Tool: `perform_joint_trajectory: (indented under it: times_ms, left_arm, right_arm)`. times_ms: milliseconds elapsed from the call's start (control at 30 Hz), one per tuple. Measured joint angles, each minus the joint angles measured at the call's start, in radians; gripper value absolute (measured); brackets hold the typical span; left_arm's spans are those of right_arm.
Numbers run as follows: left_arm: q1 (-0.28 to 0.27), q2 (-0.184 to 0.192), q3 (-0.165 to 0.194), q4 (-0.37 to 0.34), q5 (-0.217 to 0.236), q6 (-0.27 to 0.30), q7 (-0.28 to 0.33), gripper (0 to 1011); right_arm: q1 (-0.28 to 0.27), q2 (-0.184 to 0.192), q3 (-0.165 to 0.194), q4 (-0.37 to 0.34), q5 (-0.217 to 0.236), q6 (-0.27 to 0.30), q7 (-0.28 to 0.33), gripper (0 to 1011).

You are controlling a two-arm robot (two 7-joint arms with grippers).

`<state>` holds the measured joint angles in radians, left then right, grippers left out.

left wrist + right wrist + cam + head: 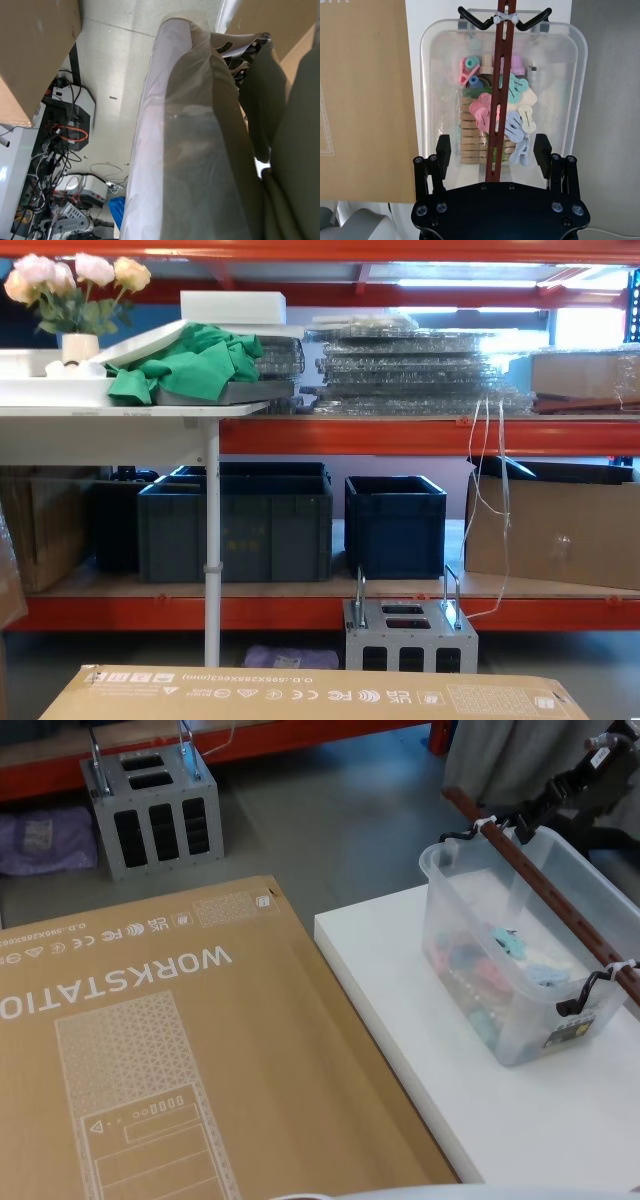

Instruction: Use one hand to grasp the basket and place it at the designated location.

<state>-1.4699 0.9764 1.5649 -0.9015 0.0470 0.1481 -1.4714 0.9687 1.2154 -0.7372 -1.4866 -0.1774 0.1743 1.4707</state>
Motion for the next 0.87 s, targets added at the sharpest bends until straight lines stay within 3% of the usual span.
perform_joint_trajectory:
  times_ms: [867]
  left_arm:
    - [0.000, 0.000, 0.000, 0.000, 0.000, 0.000, 0.000, 0]
  right_arm:
    - [0.000, 0.000, 0.000, 0.000, 0.000, 0.000, 0.000, 1001]
